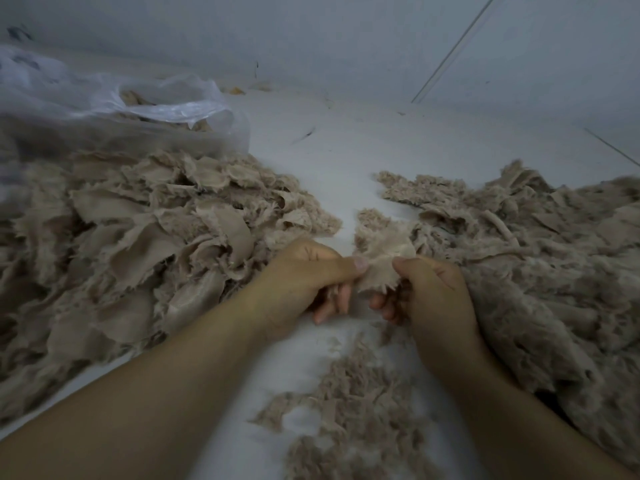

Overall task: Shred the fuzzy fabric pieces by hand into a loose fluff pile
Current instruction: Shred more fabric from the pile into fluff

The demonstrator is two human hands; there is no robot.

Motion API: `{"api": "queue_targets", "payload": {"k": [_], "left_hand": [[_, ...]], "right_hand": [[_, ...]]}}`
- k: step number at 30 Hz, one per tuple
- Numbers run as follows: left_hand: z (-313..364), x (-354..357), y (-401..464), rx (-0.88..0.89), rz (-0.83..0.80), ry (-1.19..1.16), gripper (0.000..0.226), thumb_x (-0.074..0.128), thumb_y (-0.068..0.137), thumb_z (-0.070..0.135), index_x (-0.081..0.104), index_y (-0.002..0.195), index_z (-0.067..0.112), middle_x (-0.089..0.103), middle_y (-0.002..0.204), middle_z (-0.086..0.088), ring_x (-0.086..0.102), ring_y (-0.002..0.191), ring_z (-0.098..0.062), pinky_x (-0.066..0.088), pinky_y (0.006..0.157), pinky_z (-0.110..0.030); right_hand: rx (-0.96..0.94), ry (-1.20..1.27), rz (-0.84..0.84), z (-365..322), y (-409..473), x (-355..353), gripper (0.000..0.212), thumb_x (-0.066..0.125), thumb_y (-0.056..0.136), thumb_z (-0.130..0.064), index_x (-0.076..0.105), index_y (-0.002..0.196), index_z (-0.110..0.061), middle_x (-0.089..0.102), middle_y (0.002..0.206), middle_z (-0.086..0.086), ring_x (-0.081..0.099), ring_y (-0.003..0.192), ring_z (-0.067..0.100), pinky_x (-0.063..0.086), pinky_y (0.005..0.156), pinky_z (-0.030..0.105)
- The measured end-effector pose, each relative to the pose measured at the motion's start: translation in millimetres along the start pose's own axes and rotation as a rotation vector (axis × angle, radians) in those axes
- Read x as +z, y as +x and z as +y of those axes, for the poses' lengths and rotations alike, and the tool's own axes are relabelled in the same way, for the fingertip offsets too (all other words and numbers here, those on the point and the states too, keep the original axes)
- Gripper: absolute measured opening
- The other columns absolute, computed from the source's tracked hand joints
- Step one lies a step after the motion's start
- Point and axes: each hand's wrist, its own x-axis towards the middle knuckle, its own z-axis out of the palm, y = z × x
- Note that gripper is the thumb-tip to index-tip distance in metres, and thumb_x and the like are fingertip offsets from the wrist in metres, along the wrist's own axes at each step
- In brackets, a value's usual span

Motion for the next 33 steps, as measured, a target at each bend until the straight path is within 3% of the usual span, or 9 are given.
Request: {"api": "queue_targets", "payload": {"k": [8, 11, 14, 20, 22, 25, 27, 29, 33], "left_hand": [[3.8, 15.4, 4.6, -0.015, 0.108, 0.004, 0.036, 0.072, 0.080, 0.031, 0.062, 0.077, -0.004, 0.057, 0.069, -0.039, 0.053, 0.061, -0.035, 0.041, 0.059, -0.039], [2.0, 11.7, 4.9, -0.031, 0.148, 0.021, 0.039, 0.061, 0.093, 0.017, 0.059, 0.062, -0.005, 0.049, 0.050, -0.022, 0.040, 0.042, -0.016, 0.032, 0.044, -0.019], [2.3, 10.3, 4.5, -0.039, 0.173, 0.009, 0.042, 0.062, 0.093, 0.018, 0.057, 0.051, 0.010, 0.043, 0.039, -0.001, 0.031, 0.034, -0.007, 0.027, 0.038, -0.015], [4.2, 8.1, 7.3, -0.015, 0.321, -0.201, 0.039, 0.053, 0.097, 0.011, 0.055, 0.058, 0.011, 0.041, 0.041, -0.003, 0.025, 0.031, -0.010, 0.020, 0.037, -0.017], [11.7, -0.9, 11.4, 0.083, 0.489, -0.397, 0.030, 0.045, 0.101, 0.005, 0.059, 0.074, 0.009, 0.059, 0.058, -0.010, 0.043, 0.036, -0.014, 0.037, 0.038, -0.022], [11.7, -7.4, 17.8, 0.159, 0.521, -0.502, 0.024, 0.046, 0.100, 0.005, 0.050, 0.123, 0.010, 0.064, 0.118, -0.005, 0.069, 0.097, -0.023, 0.059, 0.077, -0.041], [4.6, -0.2, 16.0, 0.082, 0.455, -0.153, 0.048, 0.056, 0.094, 0.001, 0.044, 0.139, 0.014, 0.052, 0.137, -0.002, 0.059, 0.119, -0.022, 0.050, 0.098, -0.048], [-0.9, 11.2, 11.6, 0.077, 0.287, 0.417, 0.028, 0.062, 0.091, 0.002, 0.066, 0.114, 0.017, 0.049, 0.142, -0.003, 0.045, 0.133, -0.017, 0.035, 0.112, -0.037], [-3.9, 15.9, 11.7, 0.062, 0.123, 0.808, 0.023, 0.062, 0.091, 0.012, 0.076, 0.103, 0.026, 0.027, 0.158, 0.000, 0.011, 0.146, -0.017, 0.006, 0.100, -0.013]], "right_hand": [[0.000, -0.038, -0.123, 1.3, -2.2, -0.6, 0.035, 0.052, 0.082, -0.031, 0.072, 0.063, -0.009, 0.062, 0.052, 0.017, 0.054, 0.046, 0.032, 0.042, 0.039, 0.029], [0.088, 0.043, -0.049, 4.0, 2.6, 0.9, 0.046, 0.048, 0.083, -0.048, 0.075, 0.063, -0.016, 0.065, 0.058, 0.013, 0.055, 0.048, 0.024, 0.045, 0.047, 0.032], [0.001, 0.025, -0.061, 3.3, 1.9, 2.9, 0.068, 0.052, 0.081, -0.066, 0.072, 0.083, 0.000, 0.067, 0.080, 0.030, 0.062, 0.068, 0.046, 0.054, 0.065, 0.049], [-0.116, -0.108, -0.015, 3.5, 3.4, 0.2, 0.047, 0.048, 0.104, -0.020, 0.065, 0.060, -0.021, 0.055, 0.051, -0.001, 0.043, 0.044, 0.009, 0.036, 0.043, 0.019], [-0.096, -0.055, 0.031, 2.7, 4.7, -0.7, 0.052, 0.044, 0.105, -0.020, 0.062, 0.057, -0.026, 0.055, 0.053, -0.003, 0.040, 0.044, 0.007, 0.035, 0.042, 0.018], [-0.105, -0.038, 0.047, 2.2, 4.5, 0.3, 0.053, 0.042, 0.106, -0.021, 0.062, 0.058, -0.027, 0.058, 0.056, -0.002, 0.044, 0.047, 0.007, 0.038, 0.044, 0.018], [-0.112, -0.037, 0.054, 2.7, 3.9, 1.9, 0.052, 0.041, 0.106, -0.020, 0.063, 0.060, -0.026, 0.061, 0.058, 0.000, 0.047, 0.049, 0.008, 0.040, 0.045, 0.018], [-0.107, -0.015, 0.066, 2.9, 4.2, 2.7, 0.047, 0.040, 0.106, -0.018, 0.063, 0.065, -0.022, 0.062, 0.060, 0.001, 0.049, 0.049, 0.009, 0.041, 0.046, 0.019], [-0.107, -0.028, 0.068, 3.7, 4.3, 2.6, 0.033, 0.042, 0.105, -0.014, 0.064, 0.081, -0.014, 0.061, 0.064, 0.000, 0.052, 0.051, 0.009, 0.042, 0.046, 0.019]]}}
